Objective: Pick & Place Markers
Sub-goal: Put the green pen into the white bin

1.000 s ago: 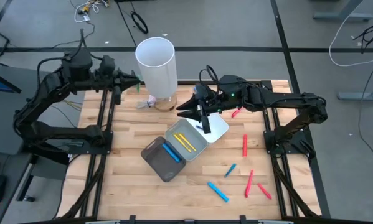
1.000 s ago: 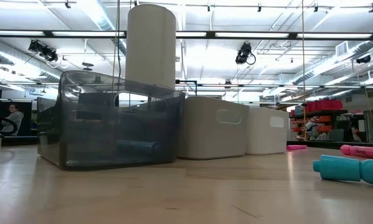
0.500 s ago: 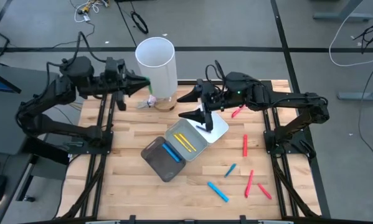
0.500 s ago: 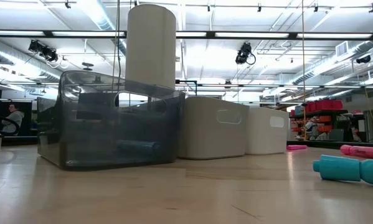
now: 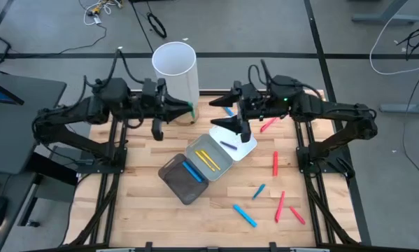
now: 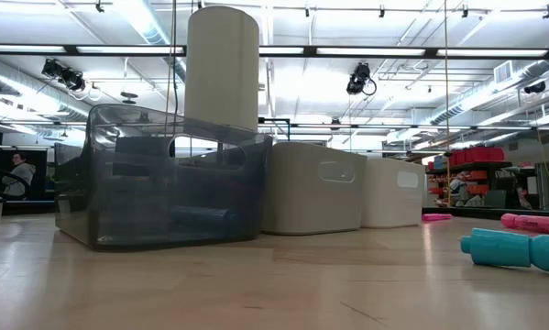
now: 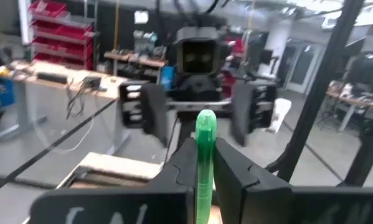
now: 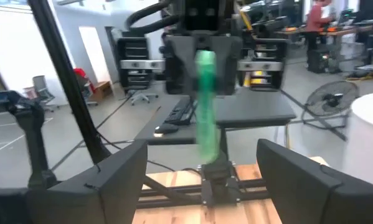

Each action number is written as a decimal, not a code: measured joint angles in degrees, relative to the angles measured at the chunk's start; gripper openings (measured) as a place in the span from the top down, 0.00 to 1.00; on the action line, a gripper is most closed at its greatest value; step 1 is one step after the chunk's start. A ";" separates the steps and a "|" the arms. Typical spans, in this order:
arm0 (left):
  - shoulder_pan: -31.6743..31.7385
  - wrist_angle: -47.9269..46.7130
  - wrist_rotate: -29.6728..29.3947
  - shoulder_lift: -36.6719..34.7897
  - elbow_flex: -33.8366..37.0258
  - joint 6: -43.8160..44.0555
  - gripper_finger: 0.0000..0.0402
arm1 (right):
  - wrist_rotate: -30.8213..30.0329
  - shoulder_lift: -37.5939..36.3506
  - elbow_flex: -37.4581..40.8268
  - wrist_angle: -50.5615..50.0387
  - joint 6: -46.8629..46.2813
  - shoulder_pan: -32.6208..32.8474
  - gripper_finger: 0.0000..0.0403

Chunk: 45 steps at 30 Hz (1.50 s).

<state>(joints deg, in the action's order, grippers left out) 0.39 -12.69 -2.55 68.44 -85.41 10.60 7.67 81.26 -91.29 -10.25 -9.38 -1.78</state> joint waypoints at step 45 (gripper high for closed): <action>-1.91 11.67 0.29 9.21 -0.02 -0.23 0.93 | -0.58 0.19 0.02 -4.95 -2.13 2.32 0.93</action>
<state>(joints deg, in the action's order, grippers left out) -1.52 -1.02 -2.26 77.65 -85.43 10.37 7.09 81.45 -91.26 -15.20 -11.51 0.53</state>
